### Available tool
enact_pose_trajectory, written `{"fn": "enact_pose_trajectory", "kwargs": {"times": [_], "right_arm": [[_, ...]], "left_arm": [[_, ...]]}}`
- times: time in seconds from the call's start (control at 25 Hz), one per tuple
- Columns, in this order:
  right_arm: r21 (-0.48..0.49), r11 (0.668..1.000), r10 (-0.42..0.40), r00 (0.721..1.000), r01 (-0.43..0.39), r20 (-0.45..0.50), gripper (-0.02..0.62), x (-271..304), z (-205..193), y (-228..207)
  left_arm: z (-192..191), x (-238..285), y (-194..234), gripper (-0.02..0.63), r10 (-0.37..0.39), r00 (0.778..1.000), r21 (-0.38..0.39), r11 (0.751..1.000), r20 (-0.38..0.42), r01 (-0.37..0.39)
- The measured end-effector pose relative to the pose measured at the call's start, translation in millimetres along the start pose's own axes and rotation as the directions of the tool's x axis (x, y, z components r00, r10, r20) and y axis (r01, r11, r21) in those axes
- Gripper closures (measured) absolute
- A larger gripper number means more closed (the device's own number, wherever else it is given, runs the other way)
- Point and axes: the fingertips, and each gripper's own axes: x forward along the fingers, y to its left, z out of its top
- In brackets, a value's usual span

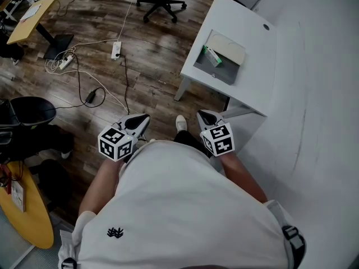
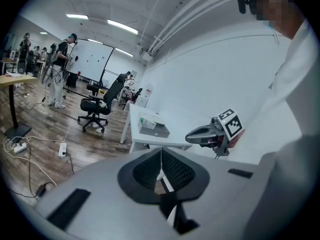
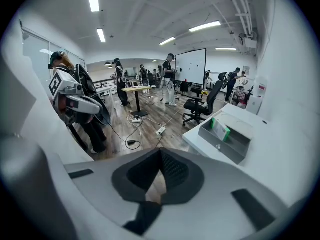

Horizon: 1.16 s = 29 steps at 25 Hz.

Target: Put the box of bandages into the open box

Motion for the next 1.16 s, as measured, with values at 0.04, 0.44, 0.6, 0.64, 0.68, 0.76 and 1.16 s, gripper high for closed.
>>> {"fn": "enact_pose_trajectory", "kwargs": {"times": [0.04,0.44,0.6,0.64,0.68,0.76,1.16], "right_arm": [[-0.002,1.0,0.001,1.0,-0.001,0.0,0.589,-0.2,0.0,1.0],[-0.034,0.999,0.023,1.0,-0.023,-0.003,0.589,3.5,5.6,17.1],[-0.049,0.998,0.038,0.999,-0.039,-0.007,0.589,9.4,8.2,21.6],[-0.053,0.998,0.042,0.999,-0.042,-0.007,0.589,10.5,9.0,22.7],[-0.057,0.997,0.045,0.999,-0.045,-0.007,0.589,11.6,9.8,23.7],[-0.063,0.997,0.049,0.999,-0.05,-0.009,0.589,13.7,11.2,25.4],[-0.067,0.996,0.062,0.998,-0.064,-0.026,0.589,22.3,9.9,29.1]], "left_arm": [[-0.5,-0.3,-0.2,0.597,-0.001,1.0,0.0,1.0,0.0,0.001],[-3.7,-13.6,5.8,0.597,0.021,1.0,-0.008,1.0,0.012,-0.021],[-8.3,-18.8,10.8,0.597,0.039,0.999,-0.023,0.999,0.018,-0.039],[-9.2,-20.4,11.6,0.597,0.044,0.999,-0.027,0.999,0.02,-0.043],[-9.9,-22.0,12.4,0.597,0.048,0.999,-0.03,0.998,0.022,-0.047],[-11.1,-24.9,13.8,0.597,0.055,0.998,-0.036,0.998,0.025,-0.054],[-17.1,-24.4,19.9,0.597,0.06,0.998,-0.053,0.997,0.009,-0.06]]}}
